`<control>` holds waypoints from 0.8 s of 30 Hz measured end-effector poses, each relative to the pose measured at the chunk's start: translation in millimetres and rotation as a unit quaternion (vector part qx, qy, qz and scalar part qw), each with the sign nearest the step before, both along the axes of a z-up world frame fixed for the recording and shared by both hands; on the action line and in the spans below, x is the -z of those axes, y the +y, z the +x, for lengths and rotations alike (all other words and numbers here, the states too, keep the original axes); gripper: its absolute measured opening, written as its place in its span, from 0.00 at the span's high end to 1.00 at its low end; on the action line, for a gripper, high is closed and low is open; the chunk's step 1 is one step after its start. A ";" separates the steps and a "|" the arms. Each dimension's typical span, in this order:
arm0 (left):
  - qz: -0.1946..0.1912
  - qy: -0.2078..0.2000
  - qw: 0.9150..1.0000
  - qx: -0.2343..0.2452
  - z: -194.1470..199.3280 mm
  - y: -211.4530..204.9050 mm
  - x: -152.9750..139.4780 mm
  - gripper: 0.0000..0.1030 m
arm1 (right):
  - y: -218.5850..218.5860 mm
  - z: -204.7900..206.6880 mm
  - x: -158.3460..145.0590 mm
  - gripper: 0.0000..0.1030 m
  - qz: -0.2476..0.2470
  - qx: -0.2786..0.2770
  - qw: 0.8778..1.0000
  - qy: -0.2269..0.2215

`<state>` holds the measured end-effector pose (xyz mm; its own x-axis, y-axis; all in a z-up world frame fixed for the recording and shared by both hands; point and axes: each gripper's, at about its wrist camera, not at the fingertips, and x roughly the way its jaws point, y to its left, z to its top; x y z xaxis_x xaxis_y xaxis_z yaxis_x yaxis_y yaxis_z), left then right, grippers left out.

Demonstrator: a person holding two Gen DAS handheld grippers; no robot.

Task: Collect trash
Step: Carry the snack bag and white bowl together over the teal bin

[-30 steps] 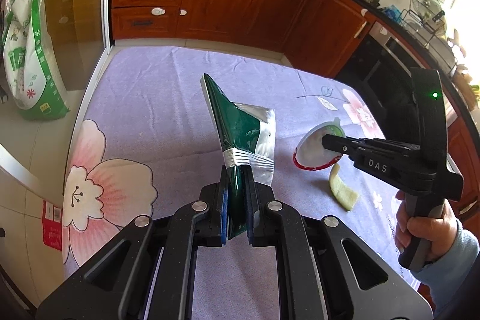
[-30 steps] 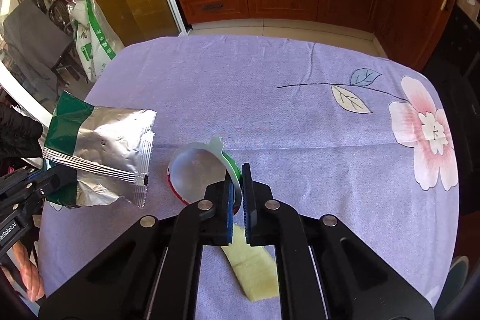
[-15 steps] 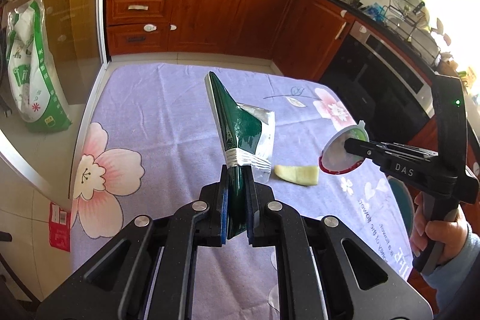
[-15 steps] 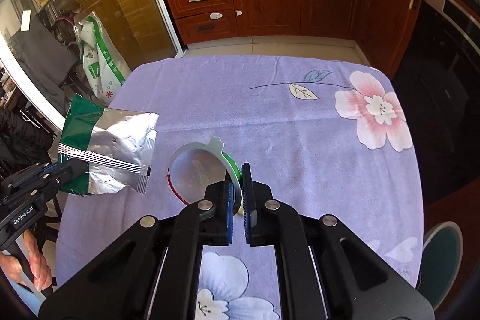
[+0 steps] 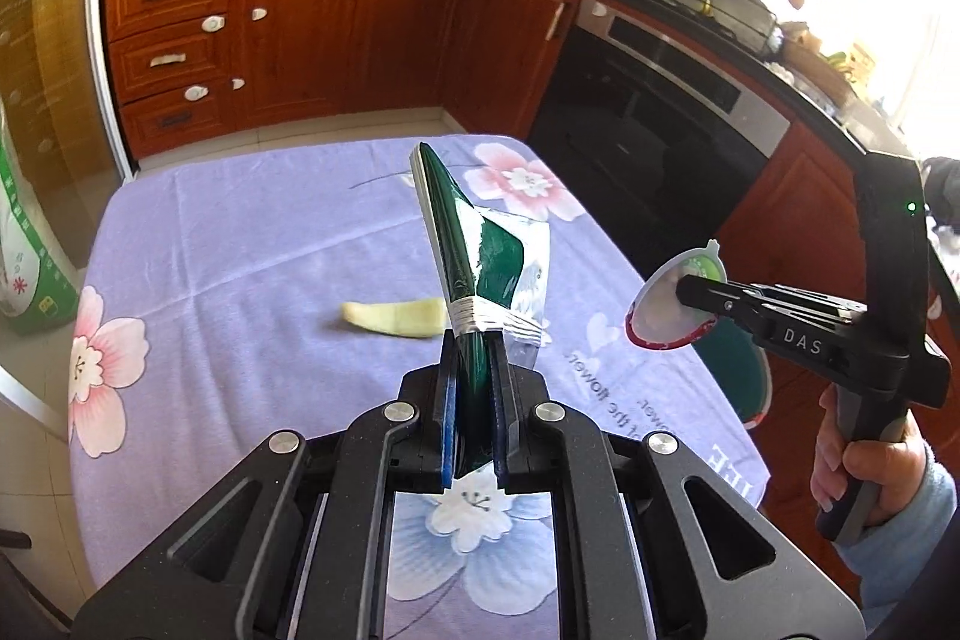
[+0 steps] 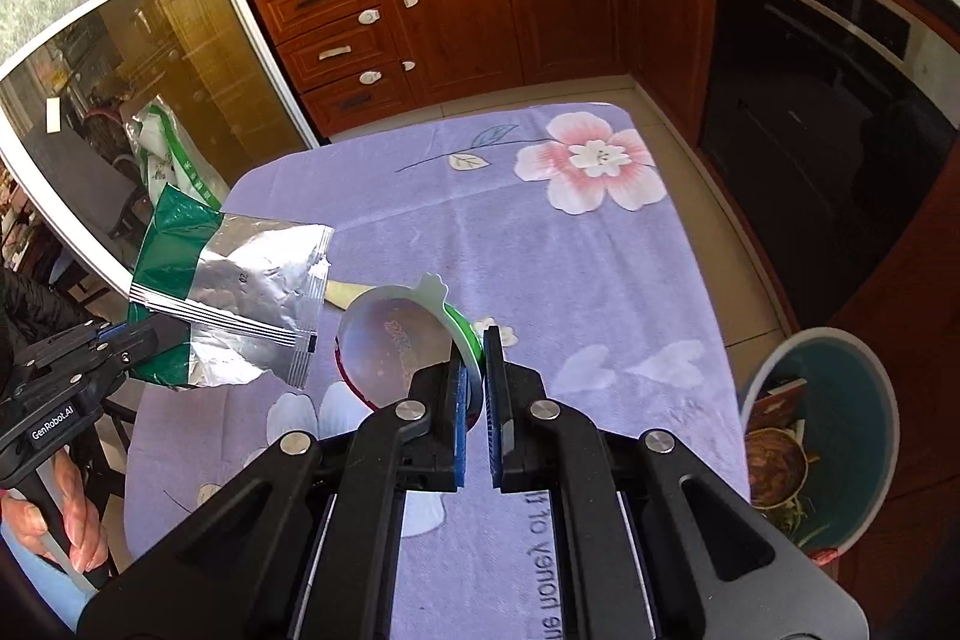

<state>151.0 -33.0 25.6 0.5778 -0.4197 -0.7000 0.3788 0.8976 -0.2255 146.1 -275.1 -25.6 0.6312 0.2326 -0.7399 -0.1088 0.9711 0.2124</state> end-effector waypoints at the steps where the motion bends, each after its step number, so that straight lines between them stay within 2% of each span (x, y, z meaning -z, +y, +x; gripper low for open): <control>1: 0.001 0.000 1.000 0.009 0.5 -9.0 -0.1 0.91 | -10.6 -5.2 -0.8 0.95 0.003 0.008 1.000 -0.002; 10: 0.024 -0.005 0.995 0.094 -8.8 -106.0 -1.2 0.91 | -110.0 -45.8 3.2 0.95 0.026 0.089 0.996 -0.013; 19: 0.046 0.000 0.985 0.169 -16.6 -197.7 7.3 0.91 | -202.6 -82.1 27.8 0.95 0.053 0.171 0.984 -0.001; 24: 0.054 0.012 0.978 0.200 -17.7 -242.6 21.3 0.91 | -239.3 -93.1 42.8 0.95 0.055 0.205 0.977 0.013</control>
